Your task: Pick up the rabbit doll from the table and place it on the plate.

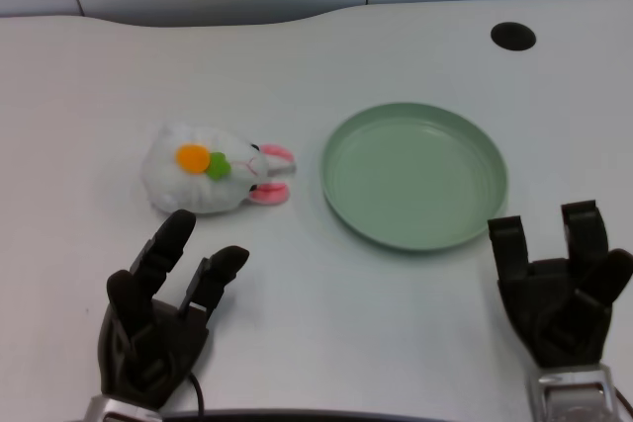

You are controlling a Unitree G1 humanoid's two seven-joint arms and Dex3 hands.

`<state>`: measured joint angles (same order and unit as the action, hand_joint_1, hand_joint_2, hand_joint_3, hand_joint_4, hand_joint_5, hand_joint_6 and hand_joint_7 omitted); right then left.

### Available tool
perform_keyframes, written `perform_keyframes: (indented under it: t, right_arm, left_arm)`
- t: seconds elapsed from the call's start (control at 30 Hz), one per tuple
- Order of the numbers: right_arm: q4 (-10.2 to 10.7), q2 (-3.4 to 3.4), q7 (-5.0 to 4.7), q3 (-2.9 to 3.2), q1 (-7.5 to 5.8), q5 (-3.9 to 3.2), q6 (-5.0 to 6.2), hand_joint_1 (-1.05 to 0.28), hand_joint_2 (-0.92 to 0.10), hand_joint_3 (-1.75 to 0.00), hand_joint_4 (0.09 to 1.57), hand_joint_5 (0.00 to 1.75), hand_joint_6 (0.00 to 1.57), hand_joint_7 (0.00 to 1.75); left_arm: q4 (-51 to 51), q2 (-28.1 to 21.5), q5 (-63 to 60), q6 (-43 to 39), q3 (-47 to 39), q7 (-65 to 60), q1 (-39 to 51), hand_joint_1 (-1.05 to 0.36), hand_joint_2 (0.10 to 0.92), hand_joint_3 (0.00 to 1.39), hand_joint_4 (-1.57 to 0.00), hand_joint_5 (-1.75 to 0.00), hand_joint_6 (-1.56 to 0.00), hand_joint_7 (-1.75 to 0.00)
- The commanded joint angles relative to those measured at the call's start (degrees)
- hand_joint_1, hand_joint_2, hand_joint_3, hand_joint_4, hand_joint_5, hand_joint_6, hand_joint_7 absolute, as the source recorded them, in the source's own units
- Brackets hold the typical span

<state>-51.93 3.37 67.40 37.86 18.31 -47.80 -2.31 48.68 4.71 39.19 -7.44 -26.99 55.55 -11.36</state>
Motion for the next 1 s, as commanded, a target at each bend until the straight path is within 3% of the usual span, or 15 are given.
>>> perform_keyframes:
  t: [0.03,0.7,0.73,0.8,0.87,0.9,0.93,0.97,1.0]
  right_arm:
    - [-1.52,1.01,0.05,0.14,-2.33,-0.55,-0.7,-0.38,-0.86,-0.01,0.86,1.75,0.69,1.75]
    - [-1.5,1.01,0.04,0.14,-2.34,-0.55,-0.7,-0.38,-0.86,-0.01,0.86,1.75,0.69,1.75]
    - [-1.31,1.06,0.01,-0.31,-2.32,-0.33,-1.4,-0.38,-0.86,-0.01,0.86,1.75,0.7,1.75]
    - [-1.96,1.41,0.28,-0.76,-1.67,0.0,-1.53,-0.41,-0.86,-0.01,0.89,1.75,0.77,1.72]
    - [-2.55,1.0,0.77,-0.71,-1.54,-0.22,-2.57,-0.4,-0.86,-0.01,0.89,1.75,0.77,1.73]
    - [-2.0,0.95,-0.02,-0.99,-1.97,0.24,-2.29,-0.4,-0.86,-0.01,0.89,1.75,0.77,1.74]
    - [-1.56,0.94,-0.64,-1.22,-2.29,0.58,-2.0,-0.37,-0.84,-0.01,0.73,0.98,0.81,1.63]
    - [-1.25,1.12,-0.94,-1.41,-2.61,0.77,-1.69,-0.35,-0.84,-0.01,0.75,0.55,0.82,1.59]
    - [-1.04,1.25,-1.1,-1.54,-2.83,0.83,-1.54,-0.36,-0.84,-0.01,0.78,0.28,0.84,1.56]
  left_arm:
    - [0.98,0.59,-0.75,0.73,0.26,-1.01,2.14,-0.84,0.921,0.34,-0.42,-1.12,-0.89,-0.01]
    - [0.97,0.59,-0.74,0.73,0.27,-1.02,2.14,-0.84,0.921,0.34,-0.42,-1.12,-0.89,-0.01]
    - [0.27,0.51,-0.4,1.74,0.3,-1.08,2.19,-0.84,0.921,0.33,-0.42,-1.12,-0.89,-0.01]
    - [-0.42,-0.07,-0.17,2.49,0.22,-0.88,2.2,-0.84,0.921,0.33,-0.41,-1.14,-0.88,-0.01]
    - [-0.88,0.43,-0.33,1.72,0.14,-1.02,3.14,-0.84,0.921,0.34,-0.4,-1.15,-0.88,-0.01]
    - [-1.05,0.65,-0.61,1.35,0.29,-1.23,3.39,-0.84,0.921,0.35,-0.4,-1.15,-0.88,-0.01]
    - [-1.17,0.77,-0.8,1.13,0.43,-1.39,3.53,-0.85,0.921,0.35,-0.4,-1.15,-0.89,-0.01]
    - [-1.59,0.66,-0.78,1.54,0.62,-1.28,3.7,-0.85,0.921,0.35,-0.41,-1.16,-0.89,-0.02]
    - [-1.92,0.56,-0.72,1.86,0.77,-1.19,3.84,-0.85,0.921,0.35,-0.4,-1.16,-0.89,-0.01]
